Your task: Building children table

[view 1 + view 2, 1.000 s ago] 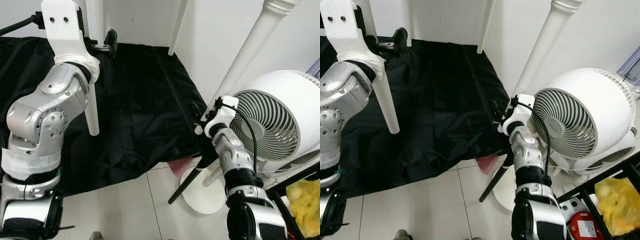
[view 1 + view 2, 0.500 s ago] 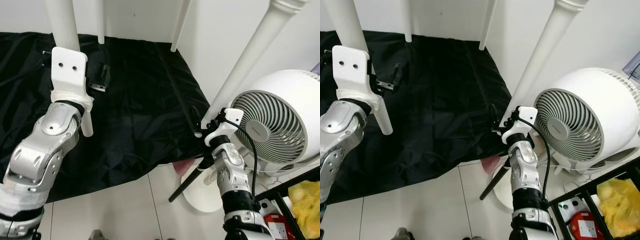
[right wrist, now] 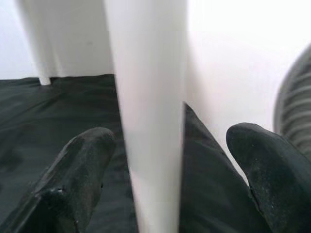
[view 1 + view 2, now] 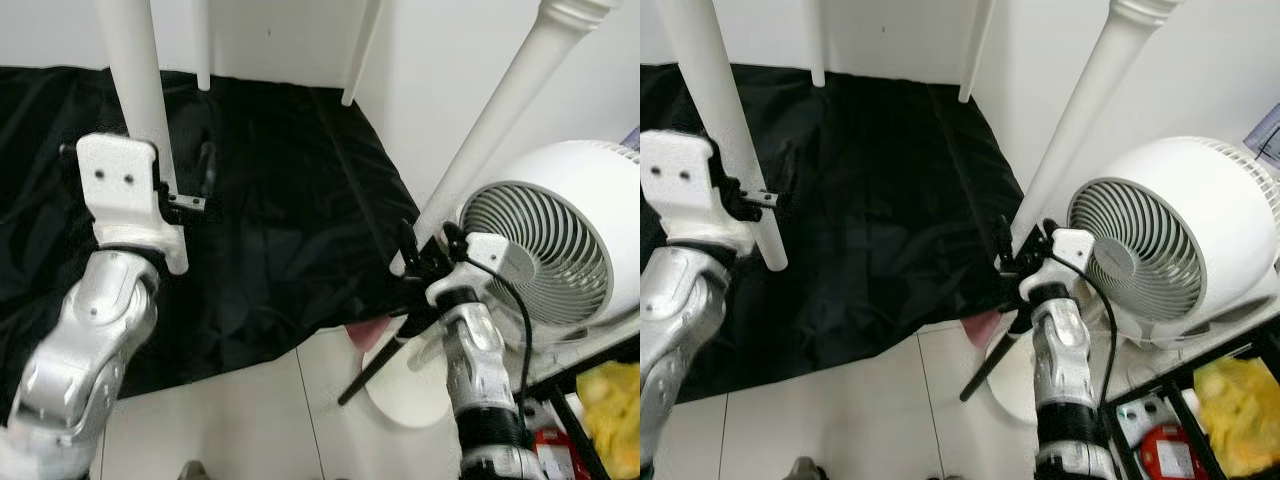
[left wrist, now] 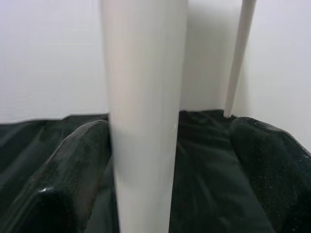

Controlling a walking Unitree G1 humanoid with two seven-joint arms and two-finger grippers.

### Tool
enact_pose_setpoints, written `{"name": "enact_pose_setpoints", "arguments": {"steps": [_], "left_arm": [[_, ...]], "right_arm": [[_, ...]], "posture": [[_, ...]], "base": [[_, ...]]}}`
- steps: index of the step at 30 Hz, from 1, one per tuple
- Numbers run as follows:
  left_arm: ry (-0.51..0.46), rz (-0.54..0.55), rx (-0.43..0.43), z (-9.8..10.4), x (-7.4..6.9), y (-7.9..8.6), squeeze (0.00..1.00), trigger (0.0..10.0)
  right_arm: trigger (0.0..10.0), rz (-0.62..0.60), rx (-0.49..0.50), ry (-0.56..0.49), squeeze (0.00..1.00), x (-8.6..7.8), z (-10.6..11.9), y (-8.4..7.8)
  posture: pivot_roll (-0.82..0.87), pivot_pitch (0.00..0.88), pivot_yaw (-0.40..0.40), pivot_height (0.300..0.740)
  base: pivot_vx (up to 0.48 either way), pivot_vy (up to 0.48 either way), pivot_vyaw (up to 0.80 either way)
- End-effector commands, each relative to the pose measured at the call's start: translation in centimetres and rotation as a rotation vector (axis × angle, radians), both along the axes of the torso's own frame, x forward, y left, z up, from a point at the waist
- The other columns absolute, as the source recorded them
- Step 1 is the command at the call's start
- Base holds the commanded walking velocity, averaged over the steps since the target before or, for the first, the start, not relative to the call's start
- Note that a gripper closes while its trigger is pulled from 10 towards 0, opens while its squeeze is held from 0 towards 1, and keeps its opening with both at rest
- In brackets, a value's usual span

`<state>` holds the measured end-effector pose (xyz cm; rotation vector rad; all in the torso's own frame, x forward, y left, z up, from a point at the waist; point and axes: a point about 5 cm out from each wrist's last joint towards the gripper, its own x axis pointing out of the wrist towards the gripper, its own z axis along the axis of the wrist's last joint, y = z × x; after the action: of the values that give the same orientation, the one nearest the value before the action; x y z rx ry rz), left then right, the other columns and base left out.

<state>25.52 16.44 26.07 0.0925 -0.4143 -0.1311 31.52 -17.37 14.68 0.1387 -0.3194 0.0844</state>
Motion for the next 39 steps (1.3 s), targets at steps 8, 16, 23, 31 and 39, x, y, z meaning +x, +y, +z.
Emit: {"name": "enact_pose_setpoints", "arguments": {"steps": [8,16,23,31,39], "left_arm": [[0.119,-0.290,-0.093,-2.9,-0.5,-1.0,0.00,10.0],[0.233,-0.363,0.030,-7.3,-0.2,-1.9,0.00,10.0],[0.325,-0.362,0.108,-12.0,0.1,-2.3,0.00,10.0],[0.375,-0.519,0.219,-15.2,-2.0,-3.3,0.00,10.0],[0.380,-0.678,0.426,-18.2,-4.0,-2.5,0.00,10.0]], "right_arm": [[10.0,-0.045,-0.005,-0.016,0.00,-1.5,-0.5,-0.9],[10.0,-0.050,-0.062,0.032,0.00,-2.8,-2.4,-0.9],[10.0,0.018,-0.185,0.086,0.00,-3.9,-4.8,-0.1],[10.0,0.288,-0.338,0.119,0.00,-6.3,-7.1,1.8],[10.0,0.505,-0.520,0.192,0.00,-7.6,-9.8,1.8]], "posture": [[0.01,0.079,-0.116,0.740],[-0.01,0.055,-0.076,0.740],[-0.02,0.041,-0.072,0.740],[-0.01,0.031,-0.095,0.740],[0.00,0.026,-0.106,0.740]], "base": [[0.000,0.000,0.00],[0.000,0.000,0.00],[0.000,0.000,0.00],[0.000,0.000,0.00],[0.000,0.000,0.00]]}}
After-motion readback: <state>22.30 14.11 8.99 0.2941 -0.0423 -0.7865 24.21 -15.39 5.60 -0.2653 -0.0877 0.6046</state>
